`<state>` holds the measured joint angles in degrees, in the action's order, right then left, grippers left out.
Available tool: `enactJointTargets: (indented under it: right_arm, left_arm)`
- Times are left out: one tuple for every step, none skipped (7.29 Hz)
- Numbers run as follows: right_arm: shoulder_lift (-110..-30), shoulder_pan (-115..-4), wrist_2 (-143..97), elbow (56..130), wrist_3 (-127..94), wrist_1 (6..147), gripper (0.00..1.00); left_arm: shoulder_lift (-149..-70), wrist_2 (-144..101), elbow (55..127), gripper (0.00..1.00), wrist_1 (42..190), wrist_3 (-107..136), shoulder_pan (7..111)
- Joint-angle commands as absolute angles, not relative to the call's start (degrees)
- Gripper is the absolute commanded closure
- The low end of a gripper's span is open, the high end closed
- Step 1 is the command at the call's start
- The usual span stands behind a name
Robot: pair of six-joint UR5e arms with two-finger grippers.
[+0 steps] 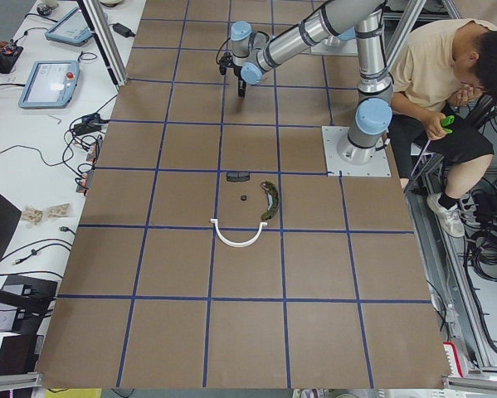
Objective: Place bearing gear from tray to pile
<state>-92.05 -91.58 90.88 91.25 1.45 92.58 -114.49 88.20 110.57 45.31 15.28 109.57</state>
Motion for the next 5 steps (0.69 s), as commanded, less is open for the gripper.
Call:
enactJointTargets:
  right_arm:
    - [-91.9, -91.6, 90.8, 91.4, 1.4, 92.7, 0.0]
    - [-91.9, -91.6, 90.7, 91.5, 1.4, 92.8, 0.0]
    - [-91.9, -91.6, 90.6, 91.6, 1.4, 92.7, 0.0]
    - [-92.1, -91.6, 90.4, 91.7, 1.4, 92.2, 0.0]
    - [-92.0, -91.6, 90.1, 92.1, 1.5, 91.9, 0.0]
  left_arm:
    - [-112.9, 88.2, 108.3, 1.0, 48.1, 12.7, 106.3]
    - [-111.9, 88.5, 107.0, 1.0, 52.9, 7.6, 101.7]
    - [-111.2, 91.8, 105.7, 1.0, 56.5, 2.9, 96.1]
    - [-110.6, 93.3, 105.7, 1.0, 59.0, -3.9, 89.6]
    - [-110.1, 93.4, 106.4, 1.0, 59.2, -12.1, 82.7]
